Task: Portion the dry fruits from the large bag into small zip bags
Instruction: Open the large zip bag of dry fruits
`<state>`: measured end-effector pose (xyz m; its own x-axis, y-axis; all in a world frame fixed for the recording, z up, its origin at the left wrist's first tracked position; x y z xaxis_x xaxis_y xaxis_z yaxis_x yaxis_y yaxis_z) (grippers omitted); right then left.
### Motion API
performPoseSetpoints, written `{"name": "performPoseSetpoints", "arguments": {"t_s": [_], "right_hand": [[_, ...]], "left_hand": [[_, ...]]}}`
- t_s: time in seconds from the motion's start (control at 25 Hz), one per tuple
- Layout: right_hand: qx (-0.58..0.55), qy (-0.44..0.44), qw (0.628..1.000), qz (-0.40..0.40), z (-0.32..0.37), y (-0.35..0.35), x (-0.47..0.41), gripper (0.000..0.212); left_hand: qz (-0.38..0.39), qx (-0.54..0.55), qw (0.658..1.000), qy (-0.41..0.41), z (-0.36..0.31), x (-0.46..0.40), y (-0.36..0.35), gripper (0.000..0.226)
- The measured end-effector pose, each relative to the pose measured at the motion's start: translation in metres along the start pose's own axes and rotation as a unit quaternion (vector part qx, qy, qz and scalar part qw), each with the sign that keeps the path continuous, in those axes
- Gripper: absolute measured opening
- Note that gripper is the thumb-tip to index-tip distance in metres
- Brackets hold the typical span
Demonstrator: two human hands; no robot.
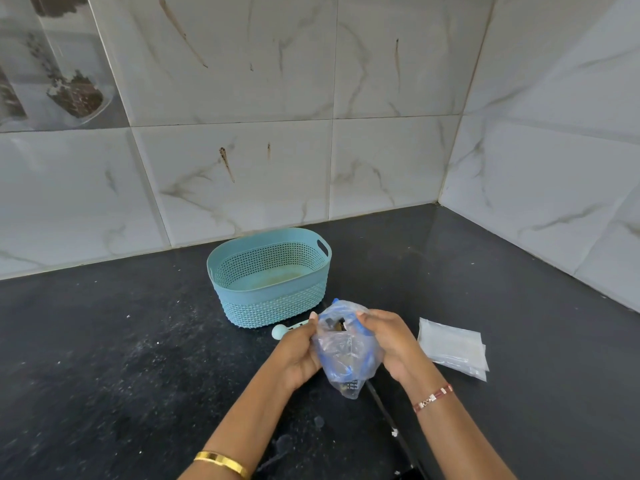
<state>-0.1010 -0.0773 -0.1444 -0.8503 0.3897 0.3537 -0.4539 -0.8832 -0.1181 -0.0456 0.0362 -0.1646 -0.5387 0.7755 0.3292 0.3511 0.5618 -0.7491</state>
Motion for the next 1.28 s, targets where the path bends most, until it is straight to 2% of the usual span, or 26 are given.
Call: {"name": "performPoseSetpoints", "arguments": {"t_s": [0.08,0.16,0.2,0.28,0.4,0.48,0.56,0.64,0.72,0.8,0.96,1.08,1.2,1.28], "right_hand": [[-0.057,-0.014,0.998,-0.002,-0.005,0.005,-0.005,0.015],[-0.100,-0.031,0.994,0.000,-0.012,0.006,-0.009,0.016],[-0.097,-0.035,0.995,-0.006,-0.015,0.006,-0.011,0.016],[0.006,-0.029,0.999,-0.046,-0.015,0.012,-0.012,0.014],[0.226,0.050,0.967,-0.102,0.008,0.020,-0.004,0.014],[0.340,0.174,0.914,-0.141,0.028,0.017,0.015,0.017],[0.390,0.306,0.856,-0.147,0.040,0.004,0.041,0.013],[0.433,0.339,0.830,-0.098,0.036,-0.013,0.054,0.015],[0.488,0.319,0.810,-0.060,0.024,-0.023,0.054,0.022],[0.530,0.289,0.796,-0.051,0.014,-0.023,0.049,0.025],[0.539,0.285,0.792,-0.037,0.007,-0.023,0.050,0.017],[0.544,0.272,0.793,0.019,-0.002,-0.026,0.056,0.021],[0.520,0.267,0.811,0.019,0.003,-0.024,0.058,0.026],[0.456,0.299,0.837,-0.057,0.020,-0.012,0.057,0.028]], "left_hand": [[0.008,0.008,1.000,0.002,-0.001,-0.001,0.000,0.036],[0.002,-0.042,0.999,0.001,-0.002,-0.002,0.006,0.037],[-0.013,-0.094,0.995,-0.002,-0.003,-0.004,0.012,0.036],[-0.060,-0.239,0.969,-0.022,-0.010,-0.006,0.024,0.025],[-0.125,-0.444,0.882,-0.099,-0.033,-0.001,0.025,0.013],[-0.128,-0.532,0.816,-0.185,-0.052,0.008,0.011,0.018],[-0.096,-0.607,0.750,-0.244,-0.061,0.018,-0.008,0.024],[-0.039,-0.656,0.714,-0.242,-0.056,0.019,-0.023,0.024],[0.006,-0.684,0.700,-0.205,-0.047,0.015,-0.029,0.020],[0.020,-0.696,0.697,-0.170,-0.042,0.011,-0.030,0.023],[0.022,-0.731,0.677,-0.085,-0.038,0.003,-0.024,0.052],[0.016,-0.746,0.663,-0.051,-0.035,0.000,-0.017,0.064],[0.007,-0.723,0.687,-0.076,-0.031,0.001,-0.015,0.059],[-0.016,-0.696,0.705,-0.134,-0.031,0.006,-0.018,0.048]]}}
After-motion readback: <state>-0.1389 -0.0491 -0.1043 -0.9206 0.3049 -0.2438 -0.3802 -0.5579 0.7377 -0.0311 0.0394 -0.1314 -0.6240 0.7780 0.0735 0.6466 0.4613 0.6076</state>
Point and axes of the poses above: each hand's wrist, its own x-axis away from the middle knuckle, its own y-axis out of the back of the hand, z = x × y, the point moved 7 cm from there along -x, towards the middle knuckle, and after that the axes turned 8 degrees about z, right-handed, at the moved point
